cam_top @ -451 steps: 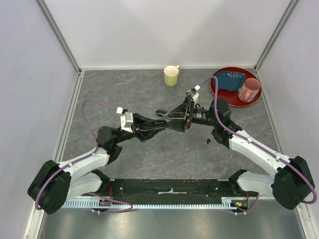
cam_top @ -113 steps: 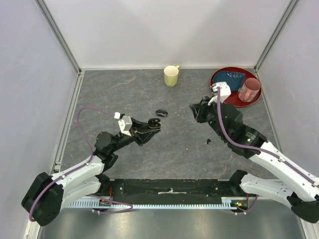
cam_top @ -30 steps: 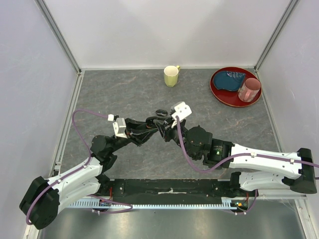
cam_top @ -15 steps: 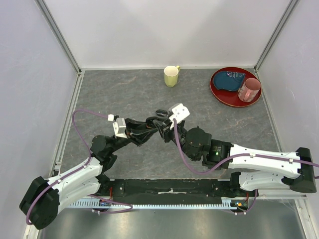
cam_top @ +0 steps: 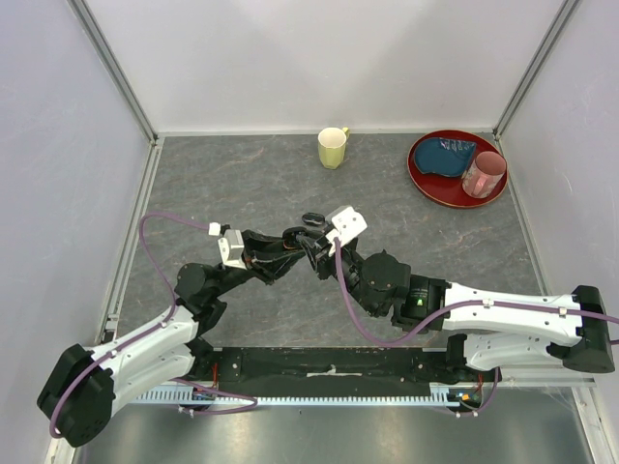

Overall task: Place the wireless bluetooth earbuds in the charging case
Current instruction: Place the earbud in the charging case.

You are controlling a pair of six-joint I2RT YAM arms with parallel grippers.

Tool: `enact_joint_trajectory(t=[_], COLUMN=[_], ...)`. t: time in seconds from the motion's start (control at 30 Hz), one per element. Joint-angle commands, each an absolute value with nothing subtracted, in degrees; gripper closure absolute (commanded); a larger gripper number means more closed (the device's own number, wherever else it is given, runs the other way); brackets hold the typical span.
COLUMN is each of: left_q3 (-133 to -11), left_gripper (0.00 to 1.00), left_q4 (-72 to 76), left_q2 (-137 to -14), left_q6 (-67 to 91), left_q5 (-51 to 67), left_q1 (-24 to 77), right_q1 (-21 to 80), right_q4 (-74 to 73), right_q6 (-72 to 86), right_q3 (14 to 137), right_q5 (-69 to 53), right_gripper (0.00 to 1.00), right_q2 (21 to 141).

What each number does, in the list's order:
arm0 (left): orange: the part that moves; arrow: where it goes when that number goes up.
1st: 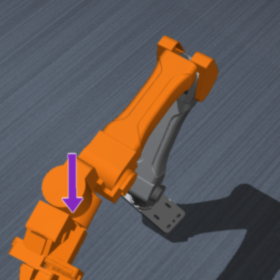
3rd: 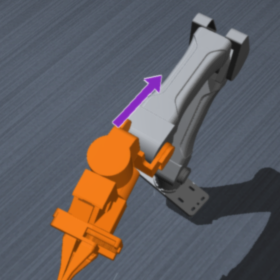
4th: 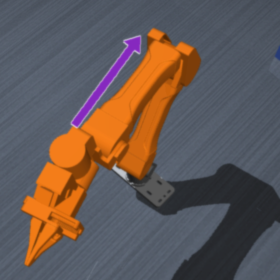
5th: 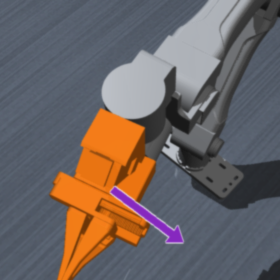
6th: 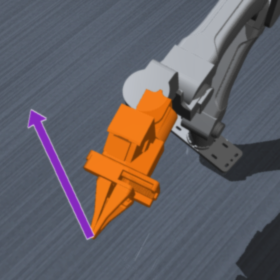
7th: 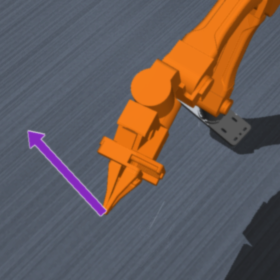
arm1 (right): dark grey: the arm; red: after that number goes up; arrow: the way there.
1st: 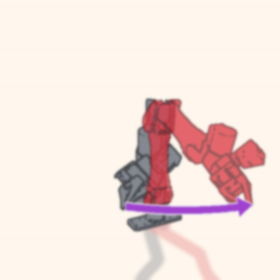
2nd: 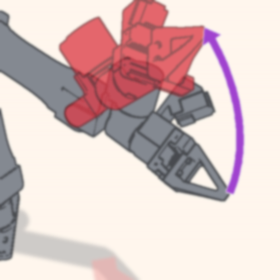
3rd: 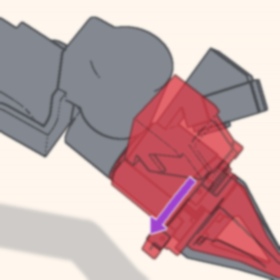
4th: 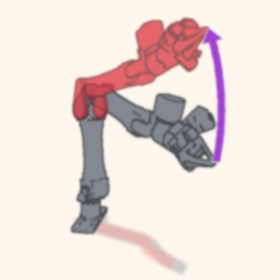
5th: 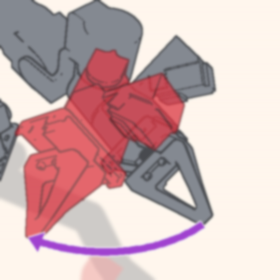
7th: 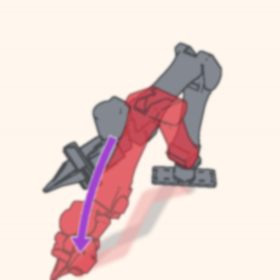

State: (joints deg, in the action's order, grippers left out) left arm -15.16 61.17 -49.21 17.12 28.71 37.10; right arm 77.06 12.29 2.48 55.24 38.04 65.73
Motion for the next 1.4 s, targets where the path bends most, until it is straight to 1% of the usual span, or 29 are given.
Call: enact_joint_trajectory(t=[0.0,0.33,0.77,1.0,1.07,1.13,1.2,1.27,1.3,1.37], left_q3=[-15.12,-14.59,-14.94,-15.47,-15.38,-15.29,-15.21,-15.03,-14.94,-14.77], left_gripper=[0.98,0.98,0.98,0.98,0.98,0.98,0.98,0.98,0.98,0.98], left_q4=[65.57,65.83,66.00,66.53,66.88,67.15,67.06,66.45,66.27,65.83], left_q2=[-47.29,-46.67,-46.93,-47.37,-47.64,-47.64,-47.55,-47.29,-46.94,-46.76], left_q6=[17.67,17.40,17.66,17.75,17.84,18.02,18.02,17.84,17.84,17.75], left_q5=[28.65,29.27,22.86,23.03,23.82,24.26,24.61,24.70,24.70,24.70], left_q1=[37.09,37.09,37.09,37.09,37.09,37.09,37.09,37.09,37.09,37.09], right_q1=[77.26,77.26,77.34,77.34,77.34,77.34,77.34,77.34,77.34,77.34], right_q4=[13.53,13.71,7.12,5.19,4.84,4.14,2.64,0.80,0.36,0.18], right_q6=[0.35,0.44,0.35,0.44,0.70,1.75,2.72,4.74,5.36,7.46], right_q3=[54.76,54.23,55.28,56.42,56.69,57.56,58.88,59.85,60.81,61.34], right_q5=[40.52,39.64,34.19,32.35,32.17,32.17,32.95,33.40,33.66,34.89], right_gripper=[1.00,1.00,1.00,1.00,0.98,0.93,0.81,0.76,0.62,0.53], right_q2=[64.86,64.51,64.78,65.65,66.27,66.88,67.23,67.41,67.33,66.80])
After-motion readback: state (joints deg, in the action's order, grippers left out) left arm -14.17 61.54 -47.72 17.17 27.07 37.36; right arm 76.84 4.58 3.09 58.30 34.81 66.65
